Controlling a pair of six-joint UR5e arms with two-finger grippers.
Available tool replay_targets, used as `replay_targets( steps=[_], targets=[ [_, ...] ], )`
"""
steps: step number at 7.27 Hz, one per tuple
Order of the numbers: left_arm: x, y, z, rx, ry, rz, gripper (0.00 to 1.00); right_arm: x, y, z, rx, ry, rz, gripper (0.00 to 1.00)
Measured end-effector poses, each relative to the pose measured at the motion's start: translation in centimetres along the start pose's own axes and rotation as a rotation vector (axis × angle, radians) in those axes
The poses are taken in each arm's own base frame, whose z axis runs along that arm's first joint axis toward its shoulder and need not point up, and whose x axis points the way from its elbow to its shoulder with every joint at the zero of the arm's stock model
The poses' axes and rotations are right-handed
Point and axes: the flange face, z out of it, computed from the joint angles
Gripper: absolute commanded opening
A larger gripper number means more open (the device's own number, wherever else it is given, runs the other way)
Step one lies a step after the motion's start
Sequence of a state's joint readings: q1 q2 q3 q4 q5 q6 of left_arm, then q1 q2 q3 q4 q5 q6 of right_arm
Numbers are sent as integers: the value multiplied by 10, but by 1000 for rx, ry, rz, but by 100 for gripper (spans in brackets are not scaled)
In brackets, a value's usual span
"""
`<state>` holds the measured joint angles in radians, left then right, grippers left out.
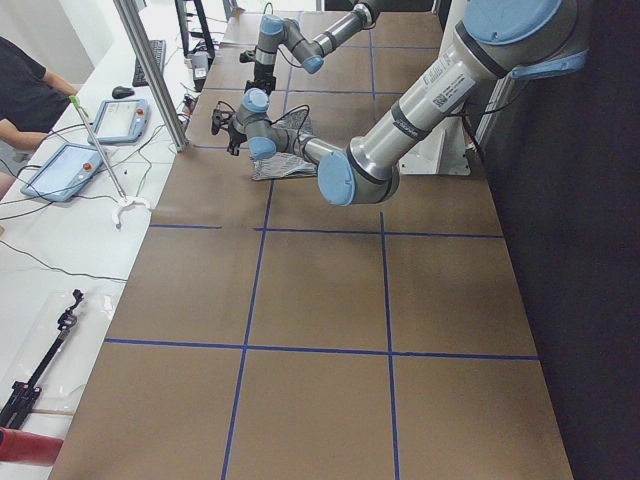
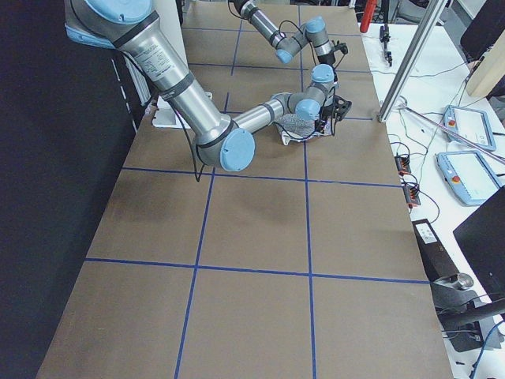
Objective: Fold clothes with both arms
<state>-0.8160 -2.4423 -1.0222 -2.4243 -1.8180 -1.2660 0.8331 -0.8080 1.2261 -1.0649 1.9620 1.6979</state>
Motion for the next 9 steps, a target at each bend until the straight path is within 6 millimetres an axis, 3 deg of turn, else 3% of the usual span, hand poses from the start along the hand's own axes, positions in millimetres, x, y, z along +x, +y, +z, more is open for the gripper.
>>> replay_targets(
  steps=[1,2,4,6,7,9],
  targets=[
    [-39,0,-30,-29,27,4,0,10,0,-7,4,-9,-10,100],
    [-89,-10,-68,-48,42,34,0,33,-7,-16,11,-14,-36,100],
    [-184,-45,-135,-51,28,168,0,81,-34,-43,30,-17,-115,100],
    [-254,-71,-185,-63,8,243,0,119,-47,-74,18,-28,-140,100],
    [-287,-76,-207,-63,-5,273,0,147,-63,-96,2,-29,-144,100],
    [-354,-91,-256,-51,-52,352,0,235,-134,-154,-22,-16,-239,100]
  ],
)
